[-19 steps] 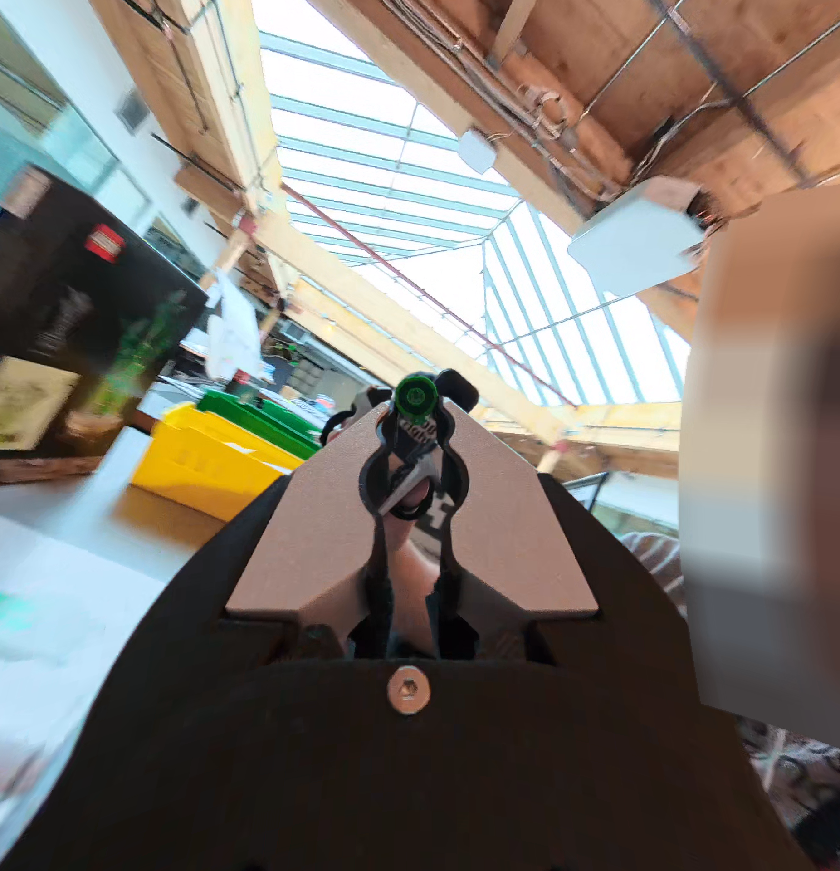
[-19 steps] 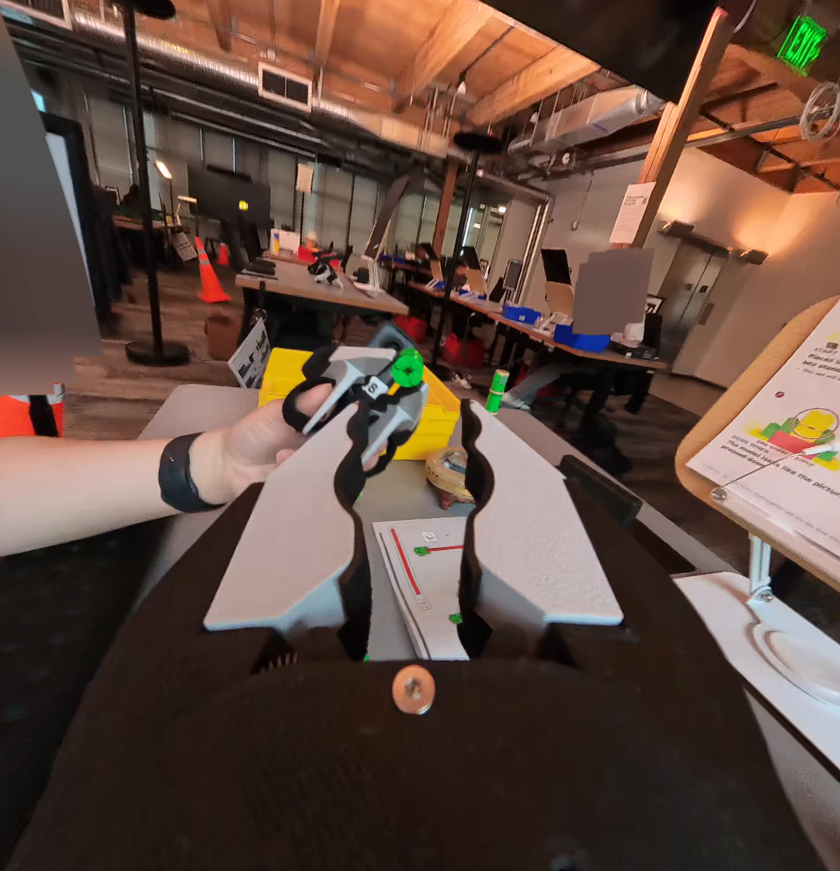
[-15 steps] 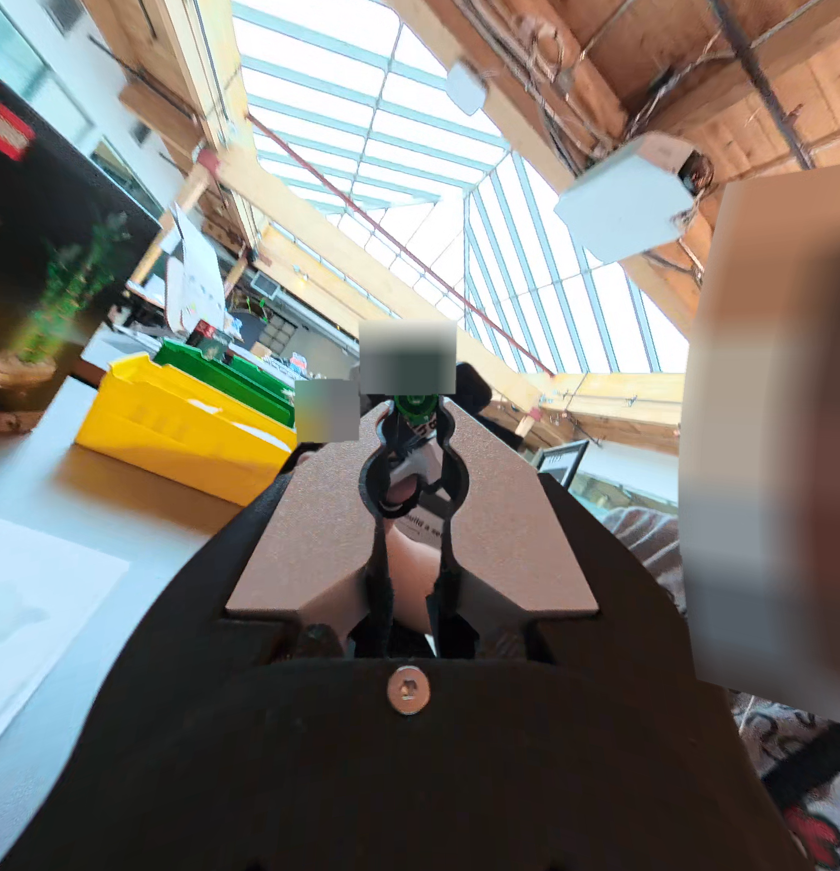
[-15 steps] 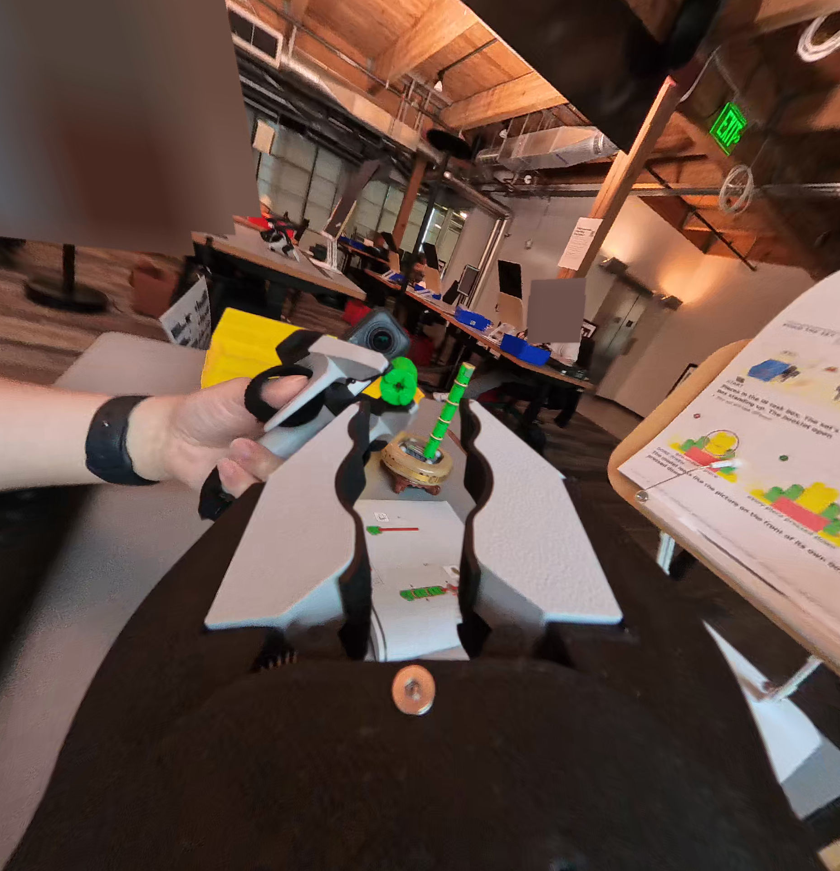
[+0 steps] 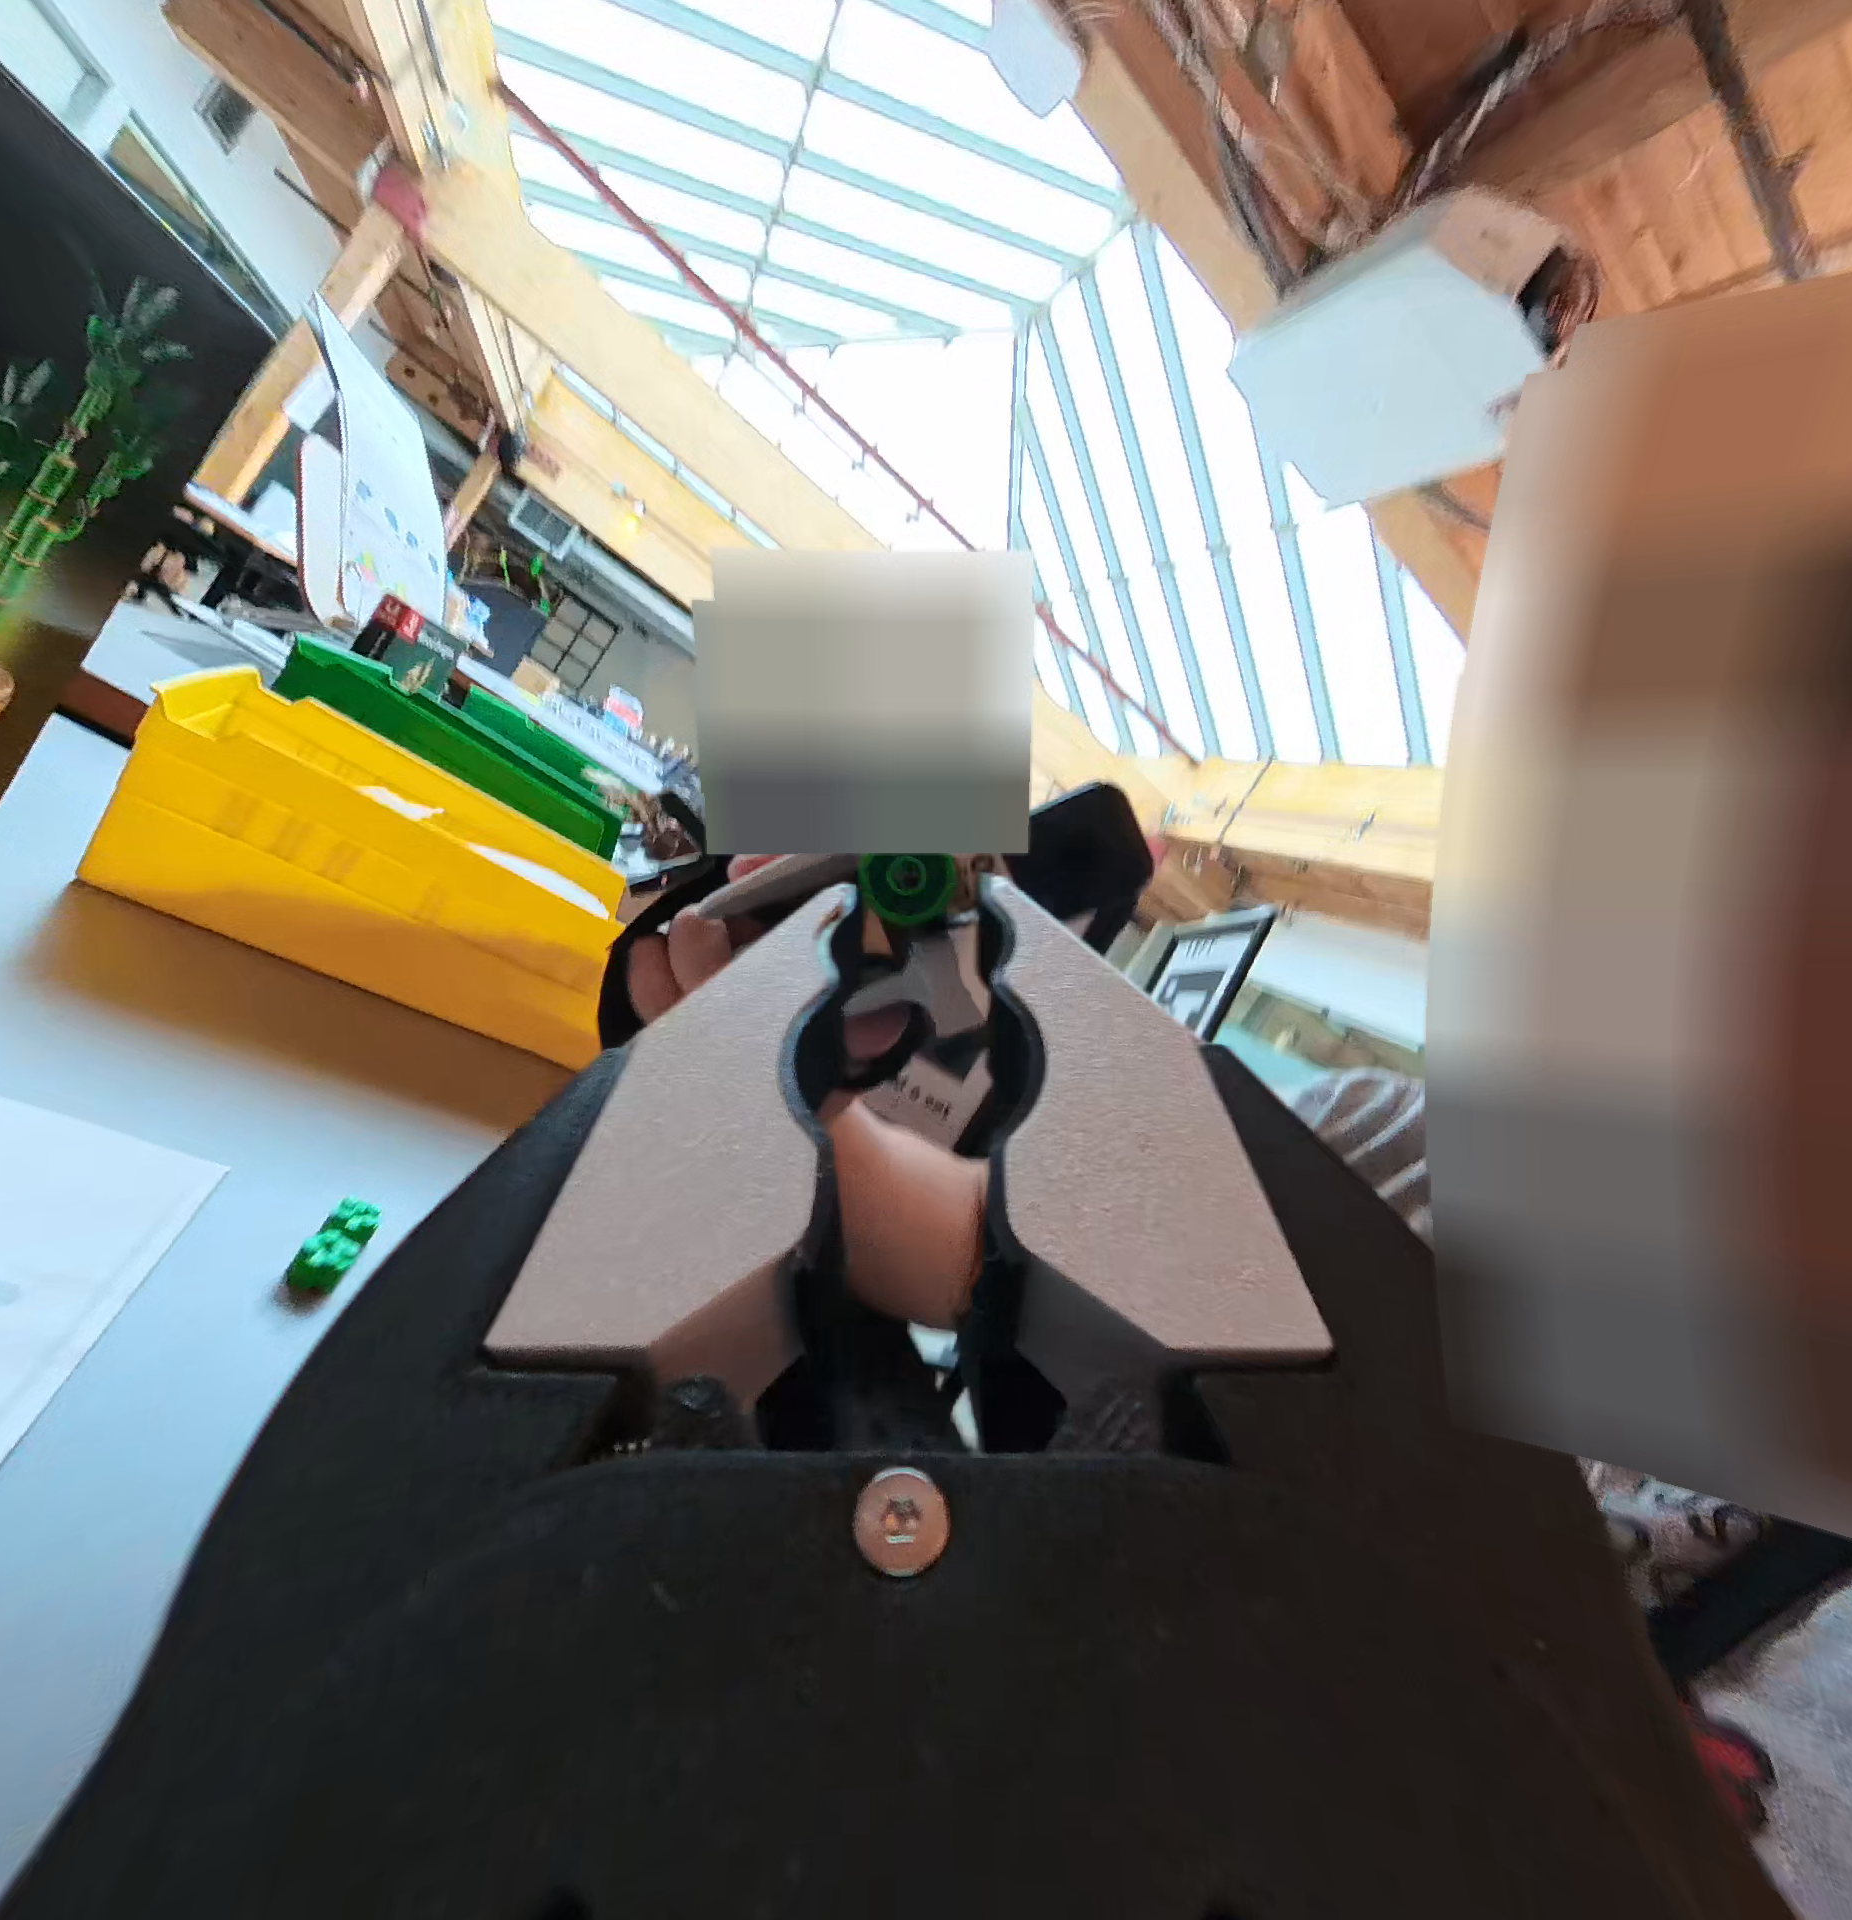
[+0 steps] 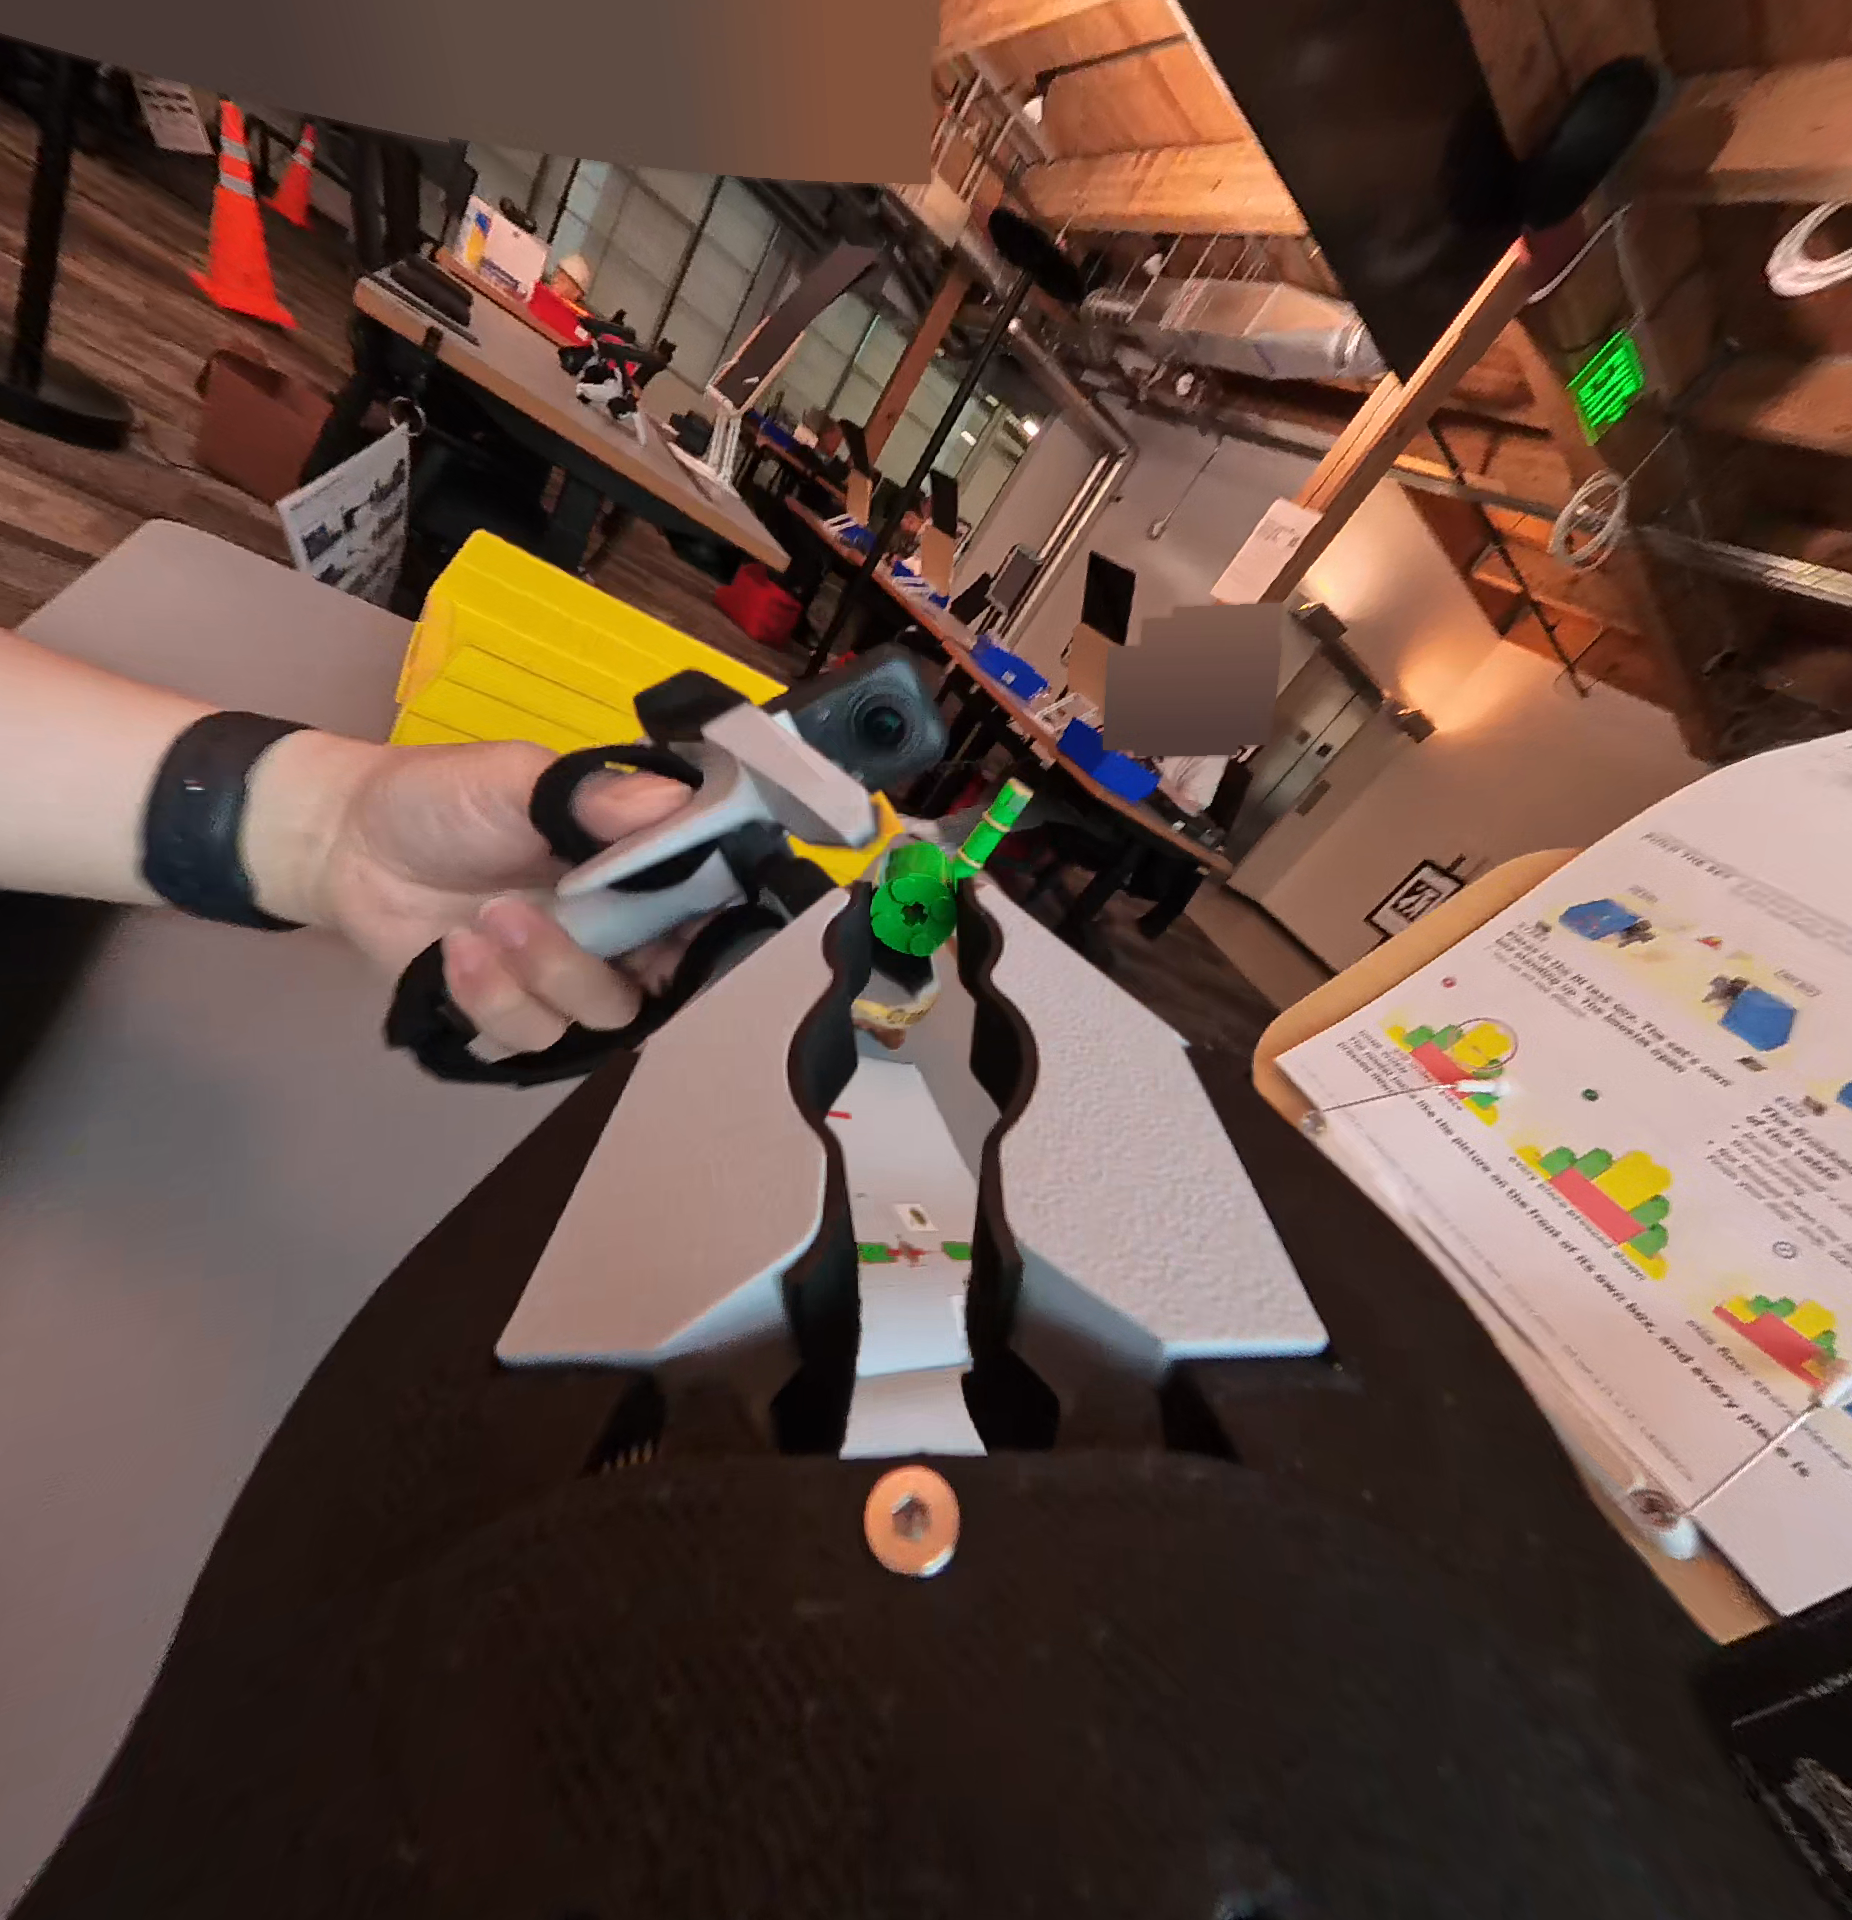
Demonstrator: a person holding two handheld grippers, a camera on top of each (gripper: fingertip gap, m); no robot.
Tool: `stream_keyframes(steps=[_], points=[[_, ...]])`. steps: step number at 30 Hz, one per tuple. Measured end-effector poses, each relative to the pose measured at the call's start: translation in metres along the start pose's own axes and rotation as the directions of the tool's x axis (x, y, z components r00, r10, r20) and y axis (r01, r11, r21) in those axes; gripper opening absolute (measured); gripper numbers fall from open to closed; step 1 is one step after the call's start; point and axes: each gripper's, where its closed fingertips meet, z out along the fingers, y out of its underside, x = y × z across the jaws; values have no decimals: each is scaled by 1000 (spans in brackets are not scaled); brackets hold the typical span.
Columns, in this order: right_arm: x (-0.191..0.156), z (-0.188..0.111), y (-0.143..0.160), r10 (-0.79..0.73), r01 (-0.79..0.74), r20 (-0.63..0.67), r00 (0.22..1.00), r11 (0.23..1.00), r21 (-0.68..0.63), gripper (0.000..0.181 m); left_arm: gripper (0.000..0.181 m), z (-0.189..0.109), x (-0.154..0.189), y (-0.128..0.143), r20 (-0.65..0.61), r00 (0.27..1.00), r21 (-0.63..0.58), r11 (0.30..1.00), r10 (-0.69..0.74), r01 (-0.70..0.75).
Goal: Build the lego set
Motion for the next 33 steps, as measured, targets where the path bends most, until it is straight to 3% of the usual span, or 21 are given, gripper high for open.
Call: stream_keyframes(steps=[1, 3, 5, 7, 10, 13, 17, 20, 23, 26, 30, 33], points=[[-1, -1, 1, 30, -30, 29, 999, 1000, -7, 15, 32, -3, -2, 3, 26, 999, -60, 998, 29, -28], [-6, -1, 10, 159, -152, 124, 979, 986, -68, 15, 48, -17, -19, 9, 165, 971, -204, 970, 170, -135], [-12, -1, 18, 322, -295, 216, 922, 944, -145, 15, 49, -32, -32, 22, 238, 901, -377, 890, 361, -257], [-13, -1, 31, 500, -432, 246, 831, 857, -283, 15, 51, -44, -44, 34, 255, 774, -564, 740, 579, -367], [-5, -1, 35, 677, -541, 245, 694, 715, -443, 15, 46, -52, -57, 41, 217, 536, -742, 495, 816, -452], [9, -1, 35, 743, -532, 180, 645, 605, -592, 15, 42, -53, -66, 42, 185, 408, -803, 377, 894, -461], [10, 8, 29, 800, -518, 58, 597, 440, -734, 15, 48, -67, -83, 38, 238, 355, -847, 372, 904, -379], [-4, 25, 12, 828, -555, 105, 550, 457, -695, 15, 43, -72, -87, 31, 272, 323, -845, 386, 906, -371], [-9, 28, 39, 811, -489, 40, 584, 390, -780, 15, 44, -67, -85, 27, 307, 343, -811, 432, 888, -394], [-15, 32, 50, 853, -494, 44, 520, 343, -799, 15, 36, -62, -82, 22, 341, 346, -782, 467, 874, -411], [-14, 34, 66, 848, -474, 35, 529, 329, -817, 15, 25, -63, -80, 19, 383, 372, -761, 517, 846, -392], [-16, 36, 64, 871, -485, 66, 486, 332, -809, 15, 17, -63, -76, 13, 412, 398, -728, 559, 820, -397]])
